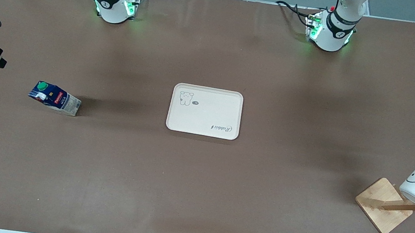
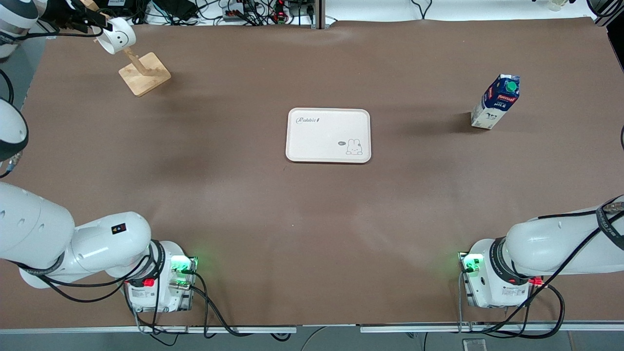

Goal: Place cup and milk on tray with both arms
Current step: 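Move the left gripper to the white mug while the right gripper approaches the milk, then grasp the white mug rim with the left gripper while the right gripper grasps the milk, then lift the mug off the wooden tree and carry it toward the tray, then lower the mug onto the tray while the right gripper lifts the milk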

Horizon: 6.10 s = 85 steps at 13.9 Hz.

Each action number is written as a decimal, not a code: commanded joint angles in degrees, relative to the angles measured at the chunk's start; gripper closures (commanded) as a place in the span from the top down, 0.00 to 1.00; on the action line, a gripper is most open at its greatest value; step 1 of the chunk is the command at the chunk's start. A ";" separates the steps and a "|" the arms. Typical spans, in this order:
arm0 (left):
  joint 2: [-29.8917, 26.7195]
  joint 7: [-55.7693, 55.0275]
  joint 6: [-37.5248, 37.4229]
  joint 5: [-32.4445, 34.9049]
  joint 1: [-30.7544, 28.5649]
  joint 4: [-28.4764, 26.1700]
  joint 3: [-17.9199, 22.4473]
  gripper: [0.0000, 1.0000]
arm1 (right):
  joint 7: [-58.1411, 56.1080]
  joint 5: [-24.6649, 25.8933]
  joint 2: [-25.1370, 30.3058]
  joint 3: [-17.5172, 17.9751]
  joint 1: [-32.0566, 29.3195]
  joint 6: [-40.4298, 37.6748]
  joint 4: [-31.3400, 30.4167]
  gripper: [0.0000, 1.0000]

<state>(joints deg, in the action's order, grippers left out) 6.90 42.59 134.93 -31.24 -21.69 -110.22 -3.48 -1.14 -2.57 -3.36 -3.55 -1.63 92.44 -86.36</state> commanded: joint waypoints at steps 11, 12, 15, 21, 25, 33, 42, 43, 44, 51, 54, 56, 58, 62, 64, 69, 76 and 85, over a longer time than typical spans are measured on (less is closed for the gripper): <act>5.75 10.14 3.06 -15.07 -0.37 1.58 -0.91 0.66 | -0.61 0.02 -2.53 0.83 -0.39 2.04 0.14 1.00; 5.75 10.14 3.06 -15.08 -0.29 1.50 -0.92 0.59 | -0.61 -0.07 -2.61 0.83 -0.56 2.13 0.14 1.00; 5.93 10.93 3.06 -15.08 -0.20 1.58 -0.92 0.36 | -0.53 -0.33 -3.93 0.92 -0.74 2.22 0.14 1.00; 5.76 11.11 2.62 -14.99 0.07 1.50 -1.00 0.00 | 0.00 -1.92 -5.95 0.83 -2.05 7.41 -0.48 1.00; 4.53 10.15 2.36 -14.99 -0.02 1.15 -2.05 0.00 | -0.09 -1.30 -6.57 0.92 -0.92 7.15 -0.39 1.00; -2.76 5.41 0.16 -14.11 -0.02 -4.65 -3.90 0.00 | 0.00 -1.82 -9.91 0.92 -2.14 3.98 -0.39 1.00; -9.36 -16.73 -3.62 -3.65 -0.02 -6.33 -12.24 0.00 | 6.85 -1.83 -11.49 0.92 -2.49 4.24 -2.50 1.00; -9.36 -18.84 -3.62 -2.87 -0.02 -6.24 -13.65 0.00 | 6.33 -1.39 -11.84 0.92 -2.32 4.07 -2.33 1.00; -9.28 -21.91 -3.88 0.36 -0.02 -5.89 -15.31 0.00 | 5.98 -0.87 -11.75 0.83 -1.80 4.15 -2.59 1.00; -2.88 -60.29 -10.55 18.14 1.12 2.79 -31.74 0.00 | 5.98 -0.86 -12.80 0.83 -3.11 4.60 -4.61 1.00; 3.62 -79.62 -11.09 25.75 8.30 6.67 -33.87 0.00 | 5.89 -1.04 -13.16 0.83 -3.99 4.59 -4.87 1.00; 8.98 -90.36 -11.44 33.24 13.49 10.01 -33.96 0.00 | 5.98 -1.04 -13.07 0.83 -4.08 6.86 -6.62 1.00; 13.64 -94.17 -13.02 33.97 17.71 13.87 -33.79 0.00 | 5.89 -1.04 -12.37 0.83 -4.78 12.03 -11.26 1.00; 21.73 -94.89 -17.50 33.88 24.75 21.34 -33.17 0.00 | 5.89 -1.04 -7.90 0.83 -4.69 17.95 -22.08 1.00; 25.60 -97.24 -20.74 33.88 27.91 25.12 -32.74 0.00 | 5.80 -1.04 -6.40 0.83 -4.78 20.32 -25.68 1.00; 31.14 -98.67 -22.51 33.70 41.17 29.17 -22.65 0.00 | 3.53 -0.95 -4.99 0.83 -5.22 24.80 -30.71 1.00; 36.51 -93.57 -26.91 33.70 46.38 32.08 -19.72 0.00 | -0.07 -1.04 -5.42 0.83 -5.57 26.66 -32.21 0.11; 39.50 -93.83 -26.82 33.96 50.34 31.73 -18.32 0.00 | -0.79 -1.39 -6.48 1.00 -4.78 16.38 -17.81 0.00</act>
<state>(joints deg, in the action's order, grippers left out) 45.43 -51.12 109.77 1.26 27.96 -80.40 -22.44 -1.01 -3.40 -9.54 -3.36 -5.92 112.42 -108.80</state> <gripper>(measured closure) 0.921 0.419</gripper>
